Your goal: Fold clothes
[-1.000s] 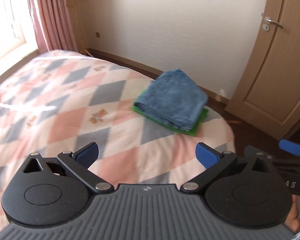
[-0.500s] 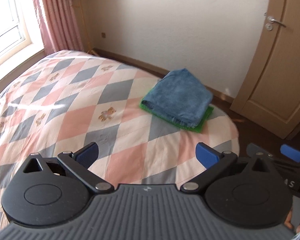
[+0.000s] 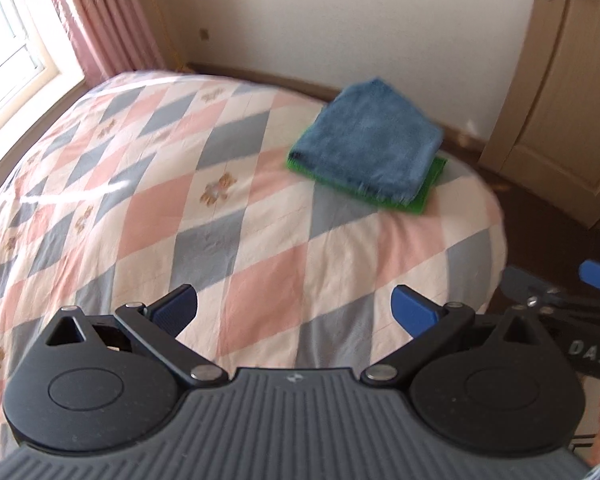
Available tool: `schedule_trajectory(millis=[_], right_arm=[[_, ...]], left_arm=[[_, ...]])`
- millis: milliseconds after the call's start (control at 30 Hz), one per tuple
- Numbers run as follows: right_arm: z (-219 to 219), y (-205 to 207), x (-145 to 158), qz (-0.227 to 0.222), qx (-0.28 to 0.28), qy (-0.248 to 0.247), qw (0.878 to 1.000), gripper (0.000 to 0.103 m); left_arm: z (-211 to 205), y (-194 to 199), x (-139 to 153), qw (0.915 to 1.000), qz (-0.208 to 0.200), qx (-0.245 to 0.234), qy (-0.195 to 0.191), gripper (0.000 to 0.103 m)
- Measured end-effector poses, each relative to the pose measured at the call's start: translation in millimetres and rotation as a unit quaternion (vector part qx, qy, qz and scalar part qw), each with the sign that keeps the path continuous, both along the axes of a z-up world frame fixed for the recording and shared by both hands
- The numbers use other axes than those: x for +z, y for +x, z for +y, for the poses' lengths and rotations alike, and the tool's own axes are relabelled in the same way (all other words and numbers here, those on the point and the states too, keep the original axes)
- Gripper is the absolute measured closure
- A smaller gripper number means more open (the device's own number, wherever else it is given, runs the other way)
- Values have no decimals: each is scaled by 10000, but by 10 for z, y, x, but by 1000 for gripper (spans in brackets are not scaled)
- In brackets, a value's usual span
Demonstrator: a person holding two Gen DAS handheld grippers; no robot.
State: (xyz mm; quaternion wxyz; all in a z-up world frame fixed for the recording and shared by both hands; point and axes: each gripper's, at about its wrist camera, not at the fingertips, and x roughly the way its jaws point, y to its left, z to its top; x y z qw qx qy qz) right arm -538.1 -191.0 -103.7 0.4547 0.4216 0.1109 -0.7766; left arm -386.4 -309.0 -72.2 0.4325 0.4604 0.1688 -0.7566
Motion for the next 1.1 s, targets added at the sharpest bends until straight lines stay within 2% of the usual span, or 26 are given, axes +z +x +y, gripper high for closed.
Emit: schedule_trajectory(millis=[67,233,1100], right_arm=[[-37,-59,-45,-93,-61,89,9999,0],[-195,-191,-139,-226,-109,330,9991,0],[-1128,-965,-382,-337,577,743,9950,0]], left_arm=[[-32,-46,-64,10000,-70,-64,0,1],[-165,-110,-148,9998,109,-46,186,1],[-913,-865,-386,9985,-74,338,435,1]])
